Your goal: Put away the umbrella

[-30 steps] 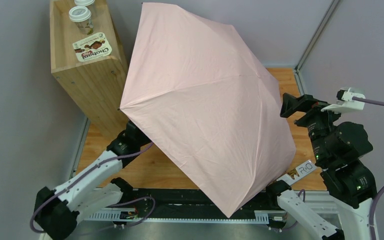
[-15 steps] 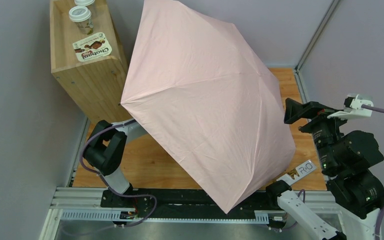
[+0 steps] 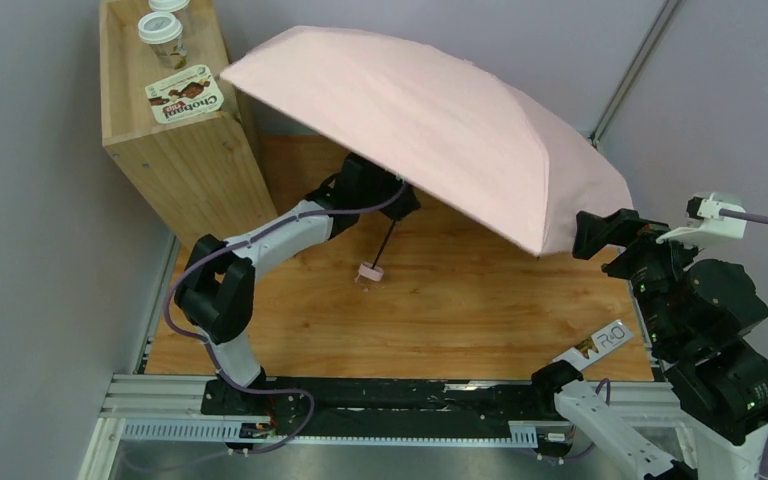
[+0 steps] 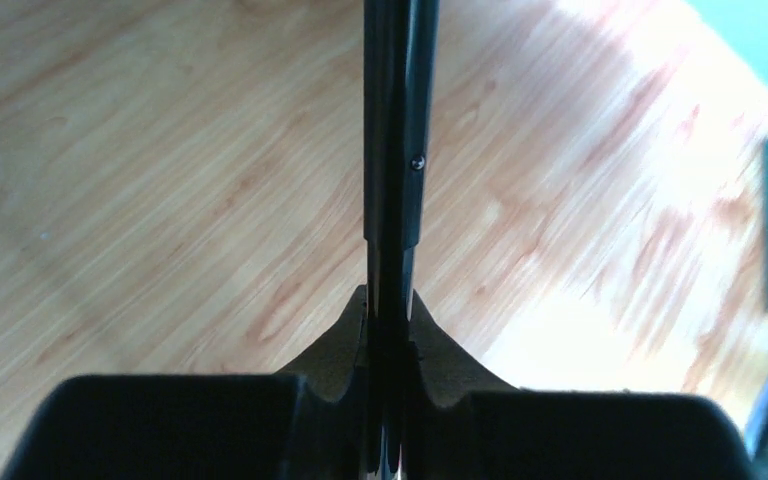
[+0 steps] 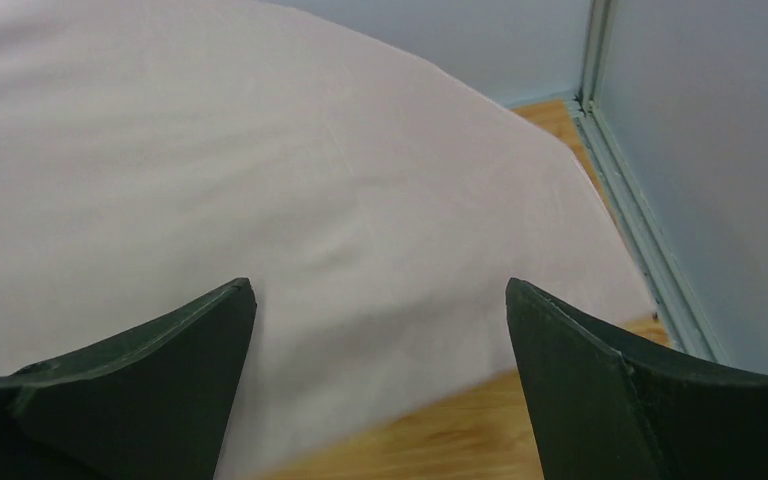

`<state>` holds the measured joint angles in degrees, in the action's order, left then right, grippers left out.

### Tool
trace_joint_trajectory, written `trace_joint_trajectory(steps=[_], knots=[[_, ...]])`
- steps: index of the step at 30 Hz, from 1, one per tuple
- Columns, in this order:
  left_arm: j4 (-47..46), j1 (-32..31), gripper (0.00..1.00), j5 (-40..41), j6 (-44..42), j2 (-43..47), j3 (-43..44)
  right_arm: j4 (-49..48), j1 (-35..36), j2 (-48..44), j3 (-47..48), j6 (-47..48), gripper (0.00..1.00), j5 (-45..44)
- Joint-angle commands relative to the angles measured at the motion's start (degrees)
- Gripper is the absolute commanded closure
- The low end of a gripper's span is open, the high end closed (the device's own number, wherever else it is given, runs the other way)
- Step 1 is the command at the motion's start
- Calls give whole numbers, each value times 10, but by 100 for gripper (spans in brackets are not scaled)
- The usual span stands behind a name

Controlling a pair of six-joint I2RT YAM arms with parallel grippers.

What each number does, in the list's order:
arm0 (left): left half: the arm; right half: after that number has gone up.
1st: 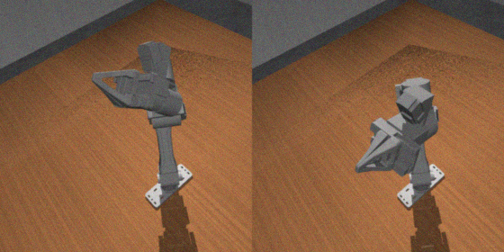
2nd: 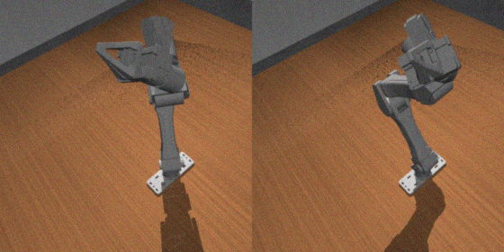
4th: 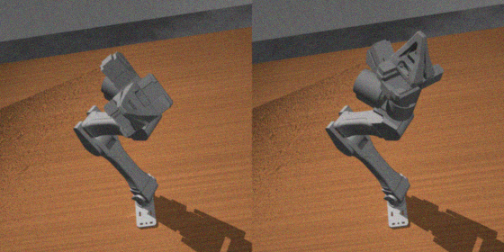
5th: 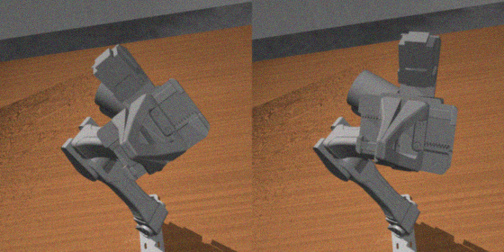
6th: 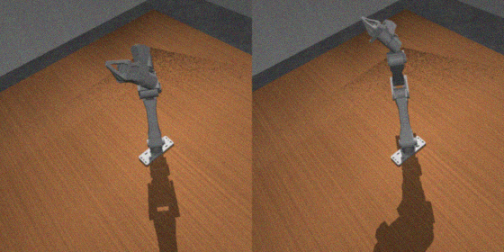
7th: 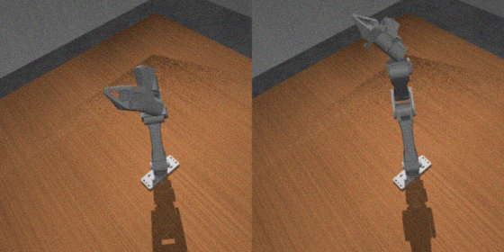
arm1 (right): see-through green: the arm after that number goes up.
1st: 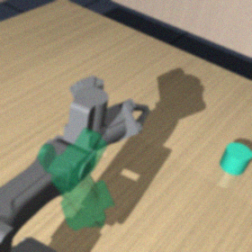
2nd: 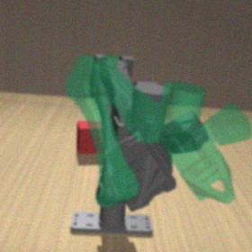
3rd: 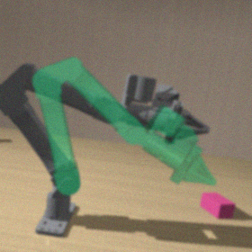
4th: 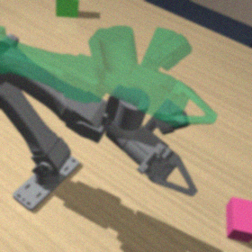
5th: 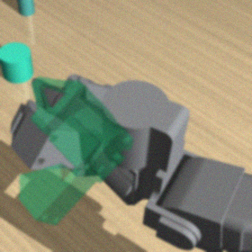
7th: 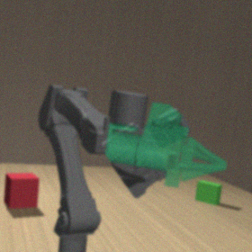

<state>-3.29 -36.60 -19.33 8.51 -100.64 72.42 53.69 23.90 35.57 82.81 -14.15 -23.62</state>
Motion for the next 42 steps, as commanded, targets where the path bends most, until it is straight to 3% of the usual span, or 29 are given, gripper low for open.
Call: trace_joint_trajectory(steps=[1,5,8,10,12,15,16,20,27,33,38,42], knots=[[185,0,100,116,123,67,181,84,-1,-3,41,-10,0,-120],[341,0,100,136,165,27,356,148,-1,-10,90,-45,0,-249],[391,0,100,107,211,3,439,192,-1,-11,113,-69,0,-243],[371,0,100,65,237,1,458,140,-1,-35,66,-53,0,-138],[325,0,100,13,265,8,440,48,-1,-46,-20,-12,0,81],[260,-1,100,-63,295,25,386,-49,0,28,-56,-88,0,294],[242,-1,100,-69,305,33,367,-93,0,55,-62,-124,0,322],[230,-1,100,-61,294,57,314,-252,2,135,-63,-229,0,283],[273,-12,100,3,227,98,261,-348,25,313,-26,-380,0,205],[316,-27,100,56,187,99,257,-402,49,415,24,-353,2,161],[330,-37,100,80,162,100,257,-483,52,409,-19,-348,7,149],[355,-51,100,122,133,92,270,-458,53,440,18,-349,13,143]])
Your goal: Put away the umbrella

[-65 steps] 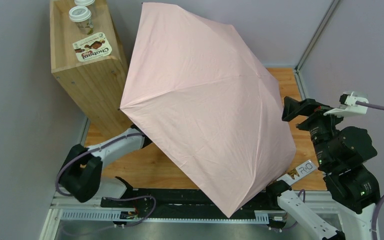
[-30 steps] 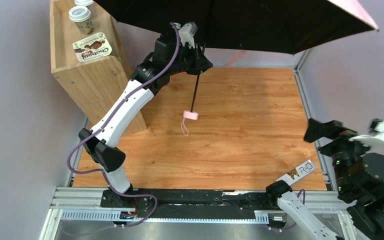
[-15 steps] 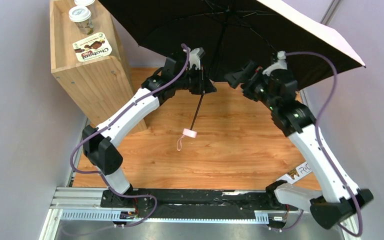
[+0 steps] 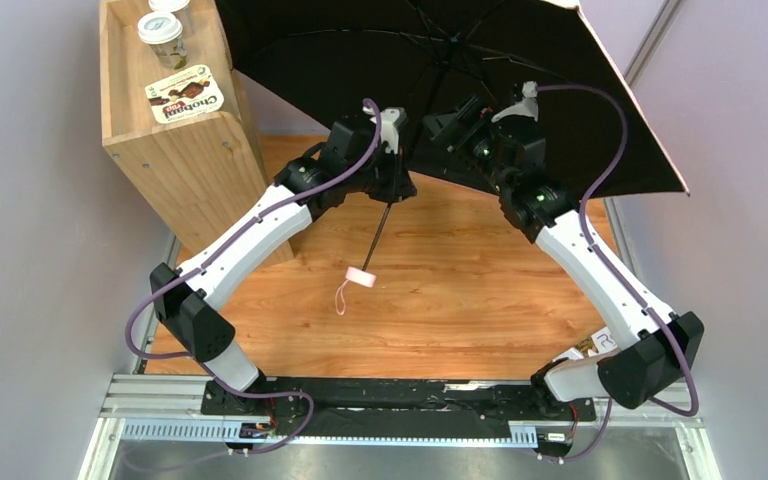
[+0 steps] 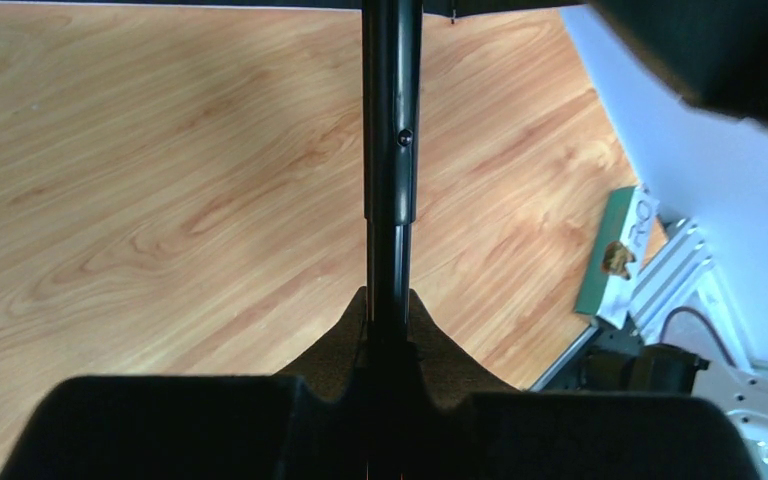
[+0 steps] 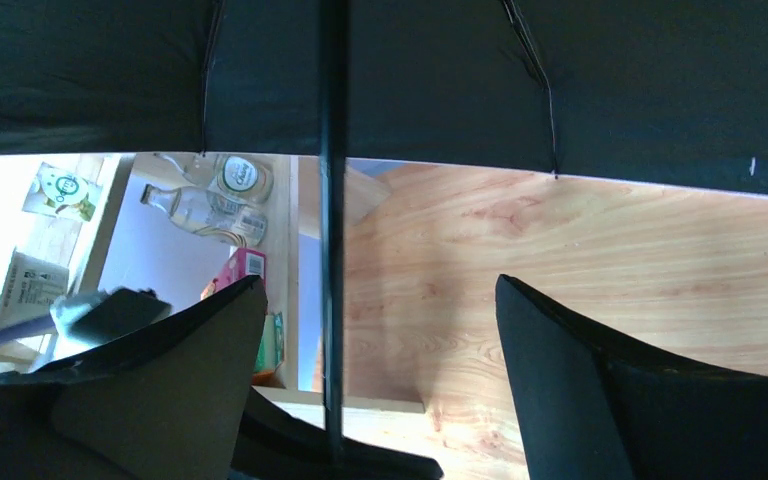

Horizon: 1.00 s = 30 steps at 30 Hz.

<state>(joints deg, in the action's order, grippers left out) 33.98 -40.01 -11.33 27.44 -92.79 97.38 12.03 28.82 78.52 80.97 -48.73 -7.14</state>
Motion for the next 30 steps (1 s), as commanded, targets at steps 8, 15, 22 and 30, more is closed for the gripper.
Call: trace_joint_trajectory(steps=[8,15,22,30], knots=[[29,-60,100,152,-107,-10,53,37,4,132,155,44,35,-2],[44,-67,95,96,-80,9,41,-139,-27,68,11,8,100,100],[-108,-38,35,-97,23,121,-128,-500,-87,-24,-151,-115,100,248],[-412,-15,31,-344,233,86,-215,-713,-135,-41,-193,-256,100,306]])
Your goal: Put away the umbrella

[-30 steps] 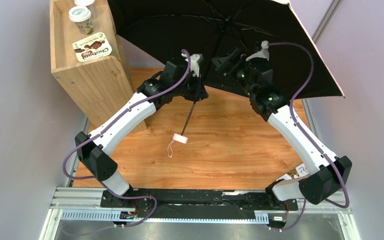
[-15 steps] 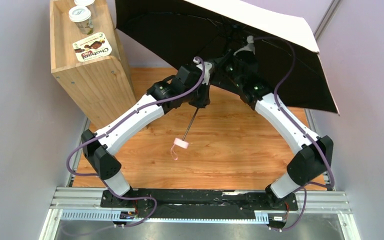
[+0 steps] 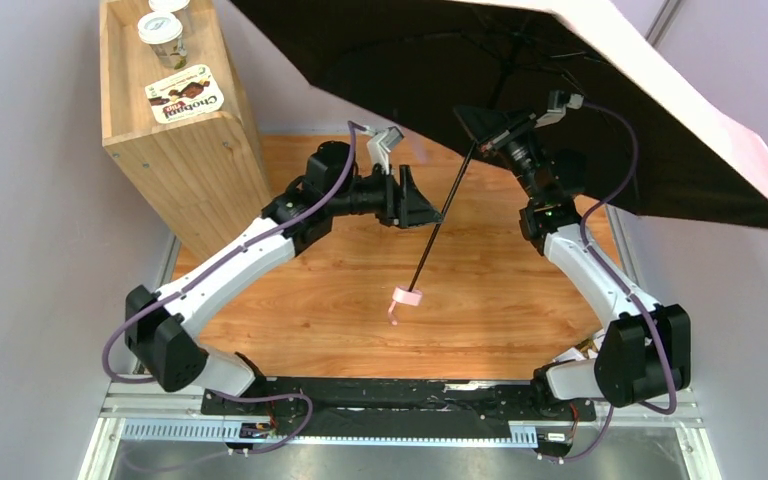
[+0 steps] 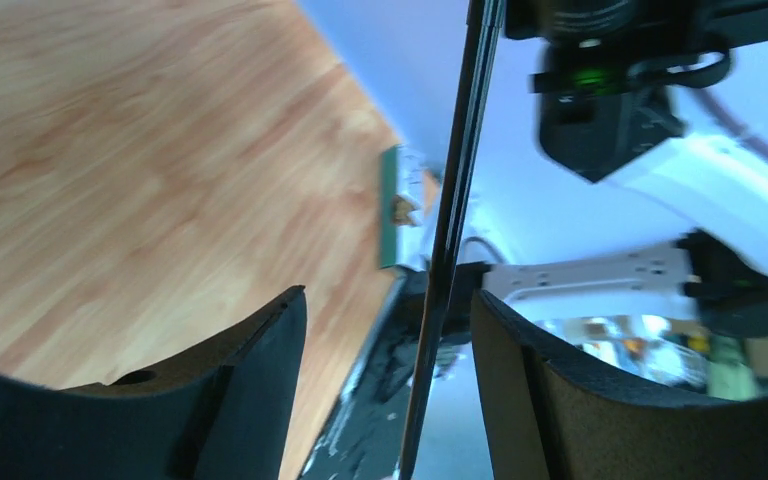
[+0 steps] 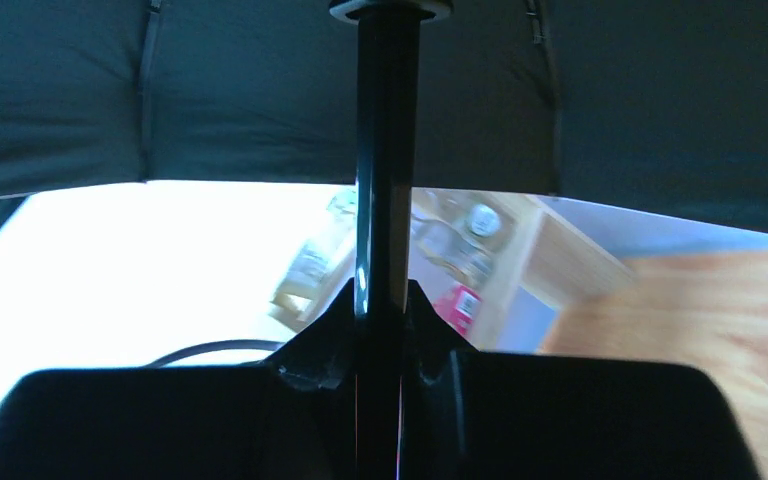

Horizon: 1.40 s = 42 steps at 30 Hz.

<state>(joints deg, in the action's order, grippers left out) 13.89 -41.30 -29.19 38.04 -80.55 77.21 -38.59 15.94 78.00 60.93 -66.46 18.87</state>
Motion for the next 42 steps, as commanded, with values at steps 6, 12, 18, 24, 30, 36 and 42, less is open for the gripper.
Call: trace_joint_trajectory(steps=[6,12,18,24,30,36,42], knots=[[-326,-12,32,-226,191,-73,-6,-280,-10,-7,22,-125,100,56],[-201,-17,94,-193,98,-62,29,-265,-11,0,36,-142,100,82],[9,-55,100,107,-42,-8,71,67,17,-74,40,59,39,-16],[51,-83,100,217,-70,-4,83,266,23,-64,131,126,21,-138],[39,-82,100,203,-50,-3,75,308,-8,-4,192,56,15,-128],[43,-83,100,190,-34,-5,77,237,-8,32,216,52,19,-109],[44,-84,100,176,-32,-3,78,267,-8,51,226,57,30,-107]])
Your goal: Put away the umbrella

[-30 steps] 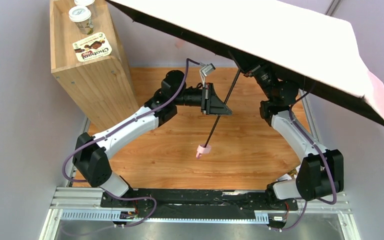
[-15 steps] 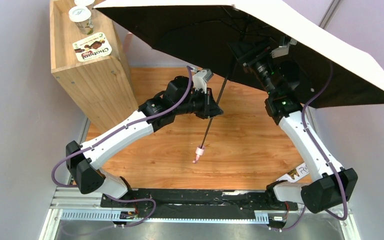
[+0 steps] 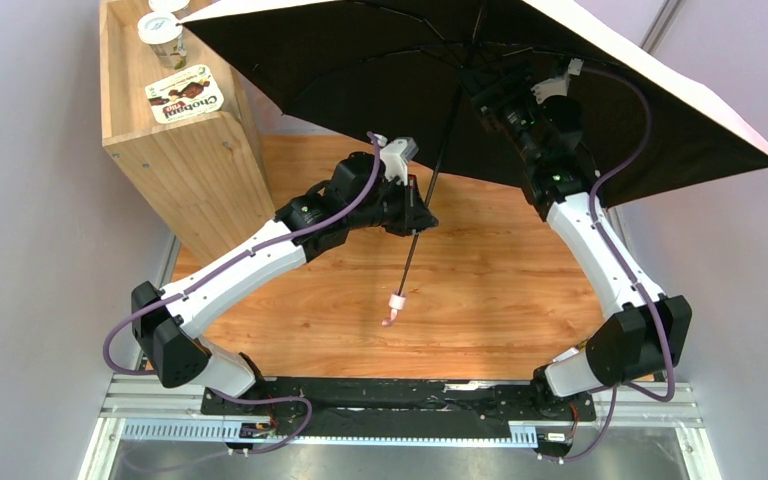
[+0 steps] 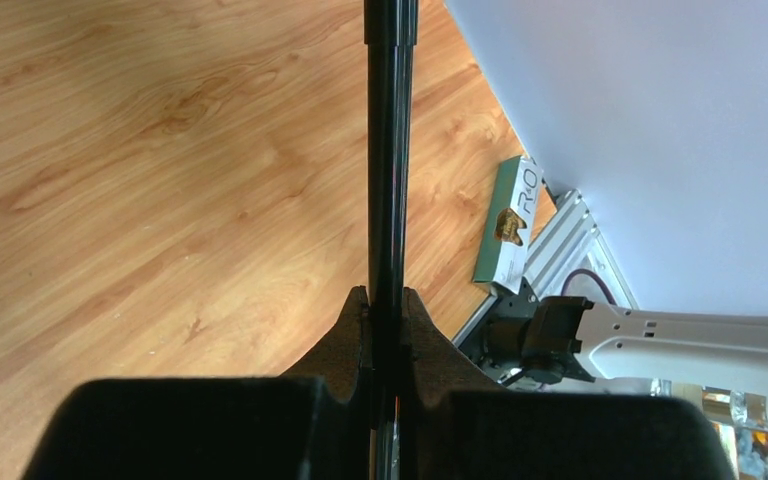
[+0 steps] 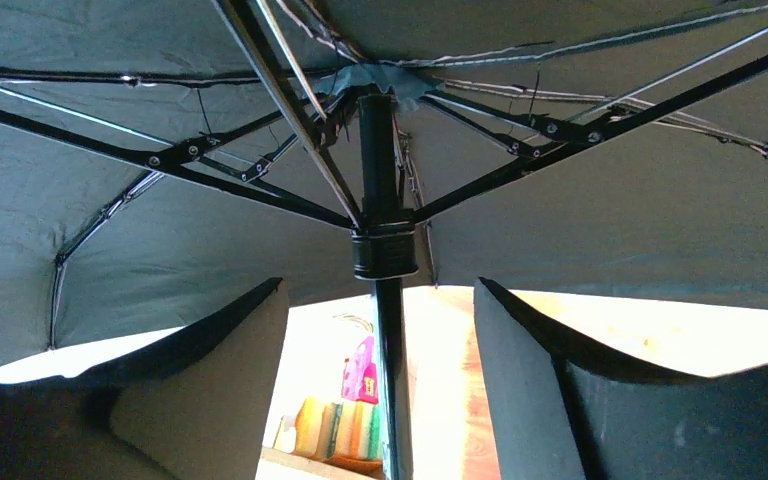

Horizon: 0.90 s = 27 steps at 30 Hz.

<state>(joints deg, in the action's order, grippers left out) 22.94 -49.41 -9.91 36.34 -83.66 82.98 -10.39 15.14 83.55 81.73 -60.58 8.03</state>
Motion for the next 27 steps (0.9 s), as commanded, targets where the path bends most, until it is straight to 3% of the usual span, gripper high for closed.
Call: trace_joint_trajectory(steps=[1,5,13,16,19,21,24,27], knots=[[-47,-3,100,-18,-15,30,19,-32,0,-4,8,-4,30,0],[-52,-3,100,-29,-7,27,13,-95,2,22,9,-12,30,1],[-62,-4,100,-45,7,17,7,-109,5,72,54,-27,39,-35],[-62,-3,100,-46,8,17,8,-130,5,79,53,-28,49,-49],[-60,-3,100,-38,5,18,5,-105,2,72,49,-32,81,-79],[-54,-3,100,-29,-1,18,2,-94,-2,66,51,-23,96,-80],[-48,-3,100,-15,-8,23,-2,-53,-8,58,69,-1,100,-59],[-32,2,100,6,-18,19,24,-41,-5,35,59,34,100,35]])
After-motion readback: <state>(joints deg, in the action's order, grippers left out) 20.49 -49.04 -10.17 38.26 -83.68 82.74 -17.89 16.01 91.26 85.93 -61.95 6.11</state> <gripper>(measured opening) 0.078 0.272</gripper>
